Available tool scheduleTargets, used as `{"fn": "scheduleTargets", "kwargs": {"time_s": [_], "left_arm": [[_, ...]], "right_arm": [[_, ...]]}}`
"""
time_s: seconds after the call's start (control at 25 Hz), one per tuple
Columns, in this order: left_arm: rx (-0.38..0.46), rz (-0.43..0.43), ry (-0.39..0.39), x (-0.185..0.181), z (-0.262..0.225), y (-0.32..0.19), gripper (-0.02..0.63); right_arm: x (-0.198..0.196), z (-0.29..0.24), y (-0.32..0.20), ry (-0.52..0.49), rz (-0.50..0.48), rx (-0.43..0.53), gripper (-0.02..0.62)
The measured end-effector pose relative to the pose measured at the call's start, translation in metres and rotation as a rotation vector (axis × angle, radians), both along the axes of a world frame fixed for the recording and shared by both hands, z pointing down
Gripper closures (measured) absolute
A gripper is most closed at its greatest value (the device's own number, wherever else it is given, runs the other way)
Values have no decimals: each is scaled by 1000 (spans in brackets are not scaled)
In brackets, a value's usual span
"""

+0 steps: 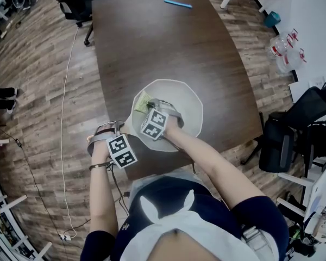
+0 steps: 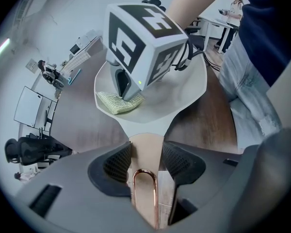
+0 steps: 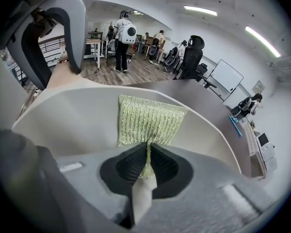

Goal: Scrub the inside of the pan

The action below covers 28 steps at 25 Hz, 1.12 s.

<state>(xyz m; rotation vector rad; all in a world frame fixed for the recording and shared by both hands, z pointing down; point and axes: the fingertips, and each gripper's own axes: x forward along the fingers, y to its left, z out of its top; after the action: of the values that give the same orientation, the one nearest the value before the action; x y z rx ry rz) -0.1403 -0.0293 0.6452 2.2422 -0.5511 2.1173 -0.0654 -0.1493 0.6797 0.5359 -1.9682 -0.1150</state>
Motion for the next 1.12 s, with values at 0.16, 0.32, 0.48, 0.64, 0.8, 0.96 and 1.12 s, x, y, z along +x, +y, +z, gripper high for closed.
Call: {"fn": "scheduleTargets", "kwargs": {"time_s": [0.16,0.32,0.48,0.64,0.8,0.96,1.12], "left_arm": [[3,4,1,0,1,1,402],[3,6,-7,-1,0,0,402],[5,5,-6,-2,2,0,402],[3,3,-4,0,2,1,402],[1,1,-1,-1,2,2,402],[2,0,-2,-1,4,3,402],[7,7,-5,-1,3,4,402]], "right_arm": [[10,4,-12,32,43,15,571],[22,-1,-23,70,89,32,571],[35,2,-32,126,133,44,571],[46,3,-36,156,161,39,571],[51,4,-38,168,183,32,571],[59,4,-39,192,192,27,571],[69,6,-38,244,196,26,571]]}}
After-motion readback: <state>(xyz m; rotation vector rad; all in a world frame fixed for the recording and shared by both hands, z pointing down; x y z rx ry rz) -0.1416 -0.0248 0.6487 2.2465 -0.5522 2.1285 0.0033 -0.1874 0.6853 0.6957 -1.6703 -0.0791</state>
